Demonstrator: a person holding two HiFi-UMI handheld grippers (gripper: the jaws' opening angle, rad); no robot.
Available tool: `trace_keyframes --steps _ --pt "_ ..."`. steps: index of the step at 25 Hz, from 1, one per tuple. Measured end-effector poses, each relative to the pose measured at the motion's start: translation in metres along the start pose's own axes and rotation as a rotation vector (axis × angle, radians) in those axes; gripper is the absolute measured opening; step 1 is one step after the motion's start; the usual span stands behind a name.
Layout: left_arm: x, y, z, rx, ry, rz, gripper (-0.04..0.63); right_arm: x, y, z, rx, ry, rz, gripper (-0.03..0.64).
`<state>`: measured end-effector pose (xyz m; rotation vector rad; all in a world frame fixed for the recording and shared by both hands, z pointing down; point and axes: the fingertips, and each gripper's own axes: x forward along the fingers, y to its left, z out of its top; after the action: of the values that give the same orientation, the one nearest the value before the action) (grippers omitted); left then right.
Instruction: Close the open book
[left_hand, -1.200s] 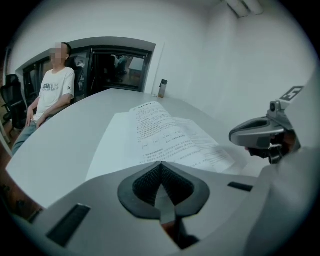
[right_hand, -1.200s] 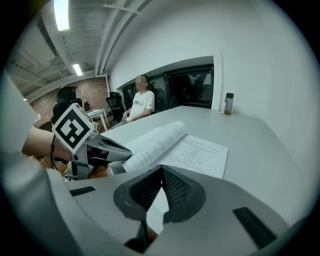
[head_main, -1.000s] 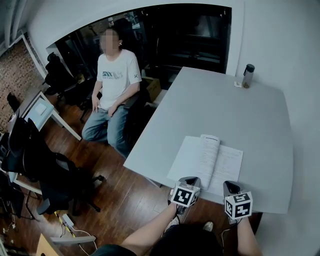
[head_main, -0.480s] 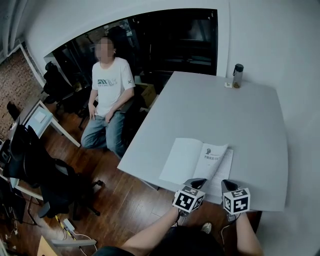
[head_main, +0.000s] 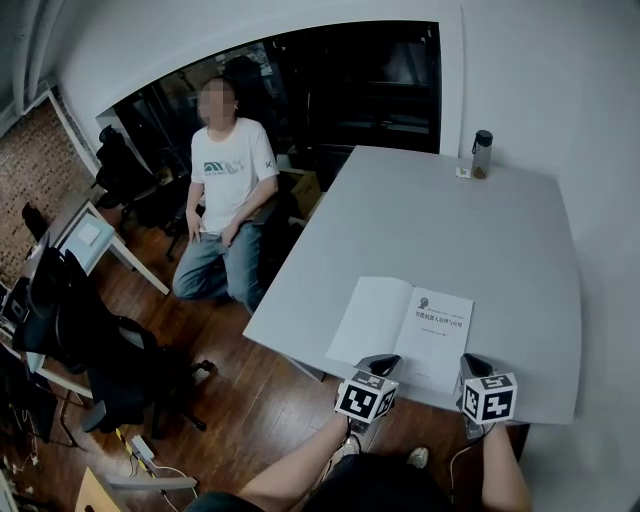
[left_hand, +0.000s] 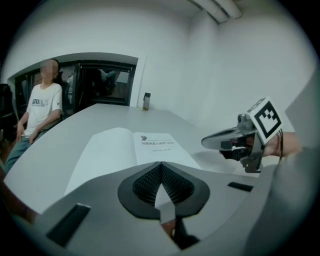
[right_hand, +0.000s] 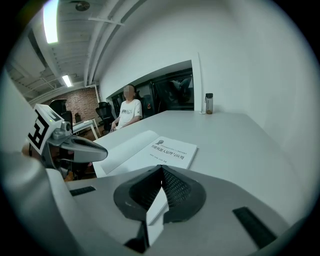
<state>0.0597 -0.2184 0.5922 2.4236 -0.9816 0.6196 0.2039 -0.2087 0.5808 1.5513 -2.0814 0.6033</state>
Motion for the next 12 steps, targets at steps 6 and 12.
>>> trace_keyframes --steps 6,12 --pt "-0.016 0.051 -0.028 -0.069 0.039 0.106 0.005 0.013 0.025 -0.003 -0.036 0.037 0.043 0.005" --pt "-0.035 0.081 -0.051 -0.112 0.063 0.154 0.005 0.031 0.057 -0.005 -0.079 0.072 0.089 0.005"
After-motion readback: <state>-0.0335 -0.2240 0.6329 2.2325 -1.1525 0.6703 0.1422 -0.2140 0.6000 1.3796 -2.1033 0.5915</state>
